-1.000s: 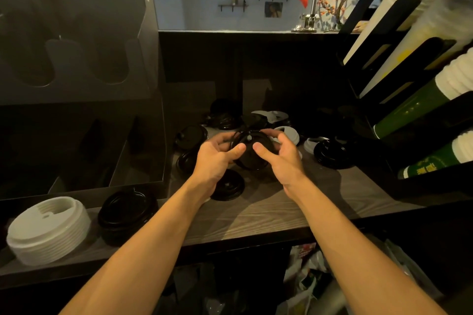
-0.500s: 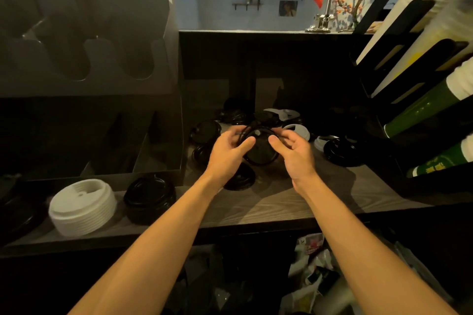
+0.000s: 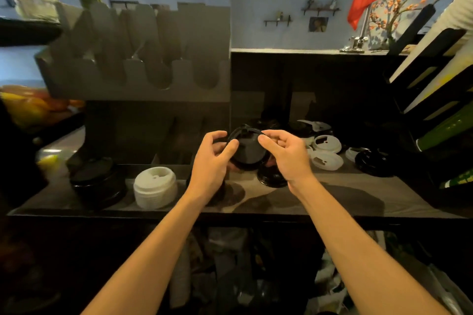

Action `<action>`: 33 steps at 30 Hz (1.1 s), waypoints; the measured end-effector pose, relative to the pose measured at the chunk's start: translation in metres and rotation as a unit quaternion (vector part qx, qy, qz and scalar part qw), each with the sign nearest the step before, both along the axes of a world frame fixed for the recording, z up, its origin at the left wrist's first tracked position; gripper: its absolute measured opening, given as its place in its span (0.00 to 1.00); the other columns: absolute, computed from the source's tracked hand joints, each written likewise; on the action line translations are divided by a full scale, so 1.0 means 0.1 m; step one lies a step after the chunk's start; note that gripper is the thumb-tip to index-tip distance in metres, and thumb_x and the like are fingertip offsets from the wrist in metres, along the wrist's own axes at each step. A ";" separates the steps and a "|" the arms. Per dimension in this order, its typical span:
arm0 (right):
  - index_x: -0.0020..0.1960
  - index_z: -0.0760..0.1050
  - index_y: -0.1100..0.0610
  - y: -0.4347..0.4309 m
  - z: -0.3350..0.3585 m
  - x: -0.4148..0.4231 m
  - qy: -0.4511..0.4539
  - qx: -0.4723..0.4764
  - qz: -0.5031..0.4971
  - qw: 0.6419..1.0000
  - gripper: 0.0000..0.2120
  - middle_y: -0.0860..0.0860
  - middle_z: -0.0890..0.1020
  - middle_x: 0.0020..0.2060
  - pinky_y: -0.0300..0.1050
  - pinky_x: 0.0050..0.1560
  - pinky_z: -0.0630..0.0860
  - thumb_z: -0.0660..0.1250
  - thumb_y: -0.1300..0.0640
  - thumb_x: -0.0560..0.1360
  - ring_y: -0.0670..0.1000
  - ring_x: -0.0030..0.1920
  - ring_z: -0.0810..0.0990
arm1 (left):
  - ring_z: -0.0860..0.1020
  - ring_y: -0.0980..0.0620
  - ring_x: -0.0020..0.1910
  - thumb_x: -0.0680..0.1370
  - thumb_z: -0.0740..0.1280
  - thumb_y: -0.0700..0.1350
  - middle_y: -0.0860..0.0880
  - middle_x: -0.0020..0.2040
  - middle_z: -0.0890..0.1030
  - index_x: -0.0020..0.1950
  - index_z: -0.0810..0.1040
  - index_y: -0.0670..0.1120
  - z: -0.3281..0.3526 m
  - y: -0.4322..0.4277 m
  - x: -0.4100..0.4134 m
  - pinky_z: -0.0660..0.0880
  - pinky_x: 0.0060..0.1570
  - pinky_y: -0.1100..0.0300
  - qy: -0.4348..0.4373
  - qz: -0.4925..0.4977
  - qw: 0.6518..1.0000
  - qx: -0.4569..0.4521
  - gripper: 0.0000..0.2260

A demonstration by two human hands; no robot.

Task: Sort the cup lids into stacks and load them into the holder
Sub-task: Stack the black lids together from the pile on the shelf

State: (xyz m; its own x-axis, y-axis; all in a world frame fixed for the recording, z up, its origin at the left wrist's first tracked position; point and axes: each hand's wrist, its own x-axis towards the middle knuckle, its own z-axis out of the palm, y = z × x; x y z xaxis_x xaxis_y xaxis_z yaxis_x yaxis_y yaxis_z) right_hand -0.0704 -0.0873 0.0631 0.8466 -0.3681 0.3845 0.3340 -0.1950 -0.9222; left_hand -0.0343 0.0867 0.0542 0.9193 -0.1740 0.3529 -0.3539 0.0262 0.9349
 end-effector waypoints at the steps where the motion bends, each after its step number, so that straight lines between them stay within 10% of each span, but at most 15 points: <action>1: 0.53 0.82 0.47 0.13 0.02 0.01 0.000 -0.006 -0.003 1.000 0.05 0.45 0.86 0.46 0.43 0.49 0.83 0.72 0.51 0.77 0.44 0.48 0.85 | 0.85 0.52 0.39 0.80 0.70 0.50 0.49 0.56 0.83 0.68 0.72 0.50 0.03 0.13 -0.02 0.79 0.37 0.64 -0.001 0.010 1.000 0.006 0.17; 12: 0.59 0.81 0.50 1.50 0.03 0.22 0.043 -0.096 0.057 0.993 0.13 0.46 0.85 0.45 0.34 0.35 0.77 0.70 0.45 0.78 0.47 0.42 0.84 | 0.83 0.56 0.41 0.80 0.71 0.49 0.50 0.52 0.83 0.59 0.80 0.49 0.12 1.53 0.00 0.80 0.38 0.62 -0.053 0.144 0.987 0.049 0.09; 22: 0.41 0.83 0.60 2.56 0.23 0.64 0.098 -0.108 0.098 0.984 0.21 0.57 0.84 0.36 0.48 0.46 0.80 0.70 0.42 0.77 0.54 0.39 0.83 | 0.76 0.57 0.63 0.83 0.64 0.53 0.56 0.62 0.79 0.68 0.79 0.52 0.14 2.50 0.29 0.75 0.65 0.54 -0.055 0.255 0.956 0.135 0.15; 33: 0.37 0.81 0.53 2.96 0.07 1.03 0.169 -0.259 0.007 0.951 0.20 0.52 0.85 0.37 0.43 0.40 0.78 0.68 0.39 0.77 0.48 0.37 0.82 | 0.79 0.55 0.56 0.82 0.66 0.51 0.52 0.58 0.81 0.63 0.80 0.53 -0.18 2.74 0.54 0.77 0.60 0.53 0.070 0.250 0.962 0.084 0.11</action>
State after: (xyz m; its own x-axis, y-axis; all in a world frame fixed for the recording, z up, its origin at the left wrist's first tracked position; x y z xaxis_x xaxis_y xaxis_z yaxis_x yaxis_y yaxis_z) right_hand 0.0324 0.2085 0.0697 0.9575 -0.1907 0.2166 0.0424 -0.6496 -0.7591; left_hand 0.0200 0.3609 0.0366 0.9392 0.2594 0.2251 -0.1532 -0.2702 0.9505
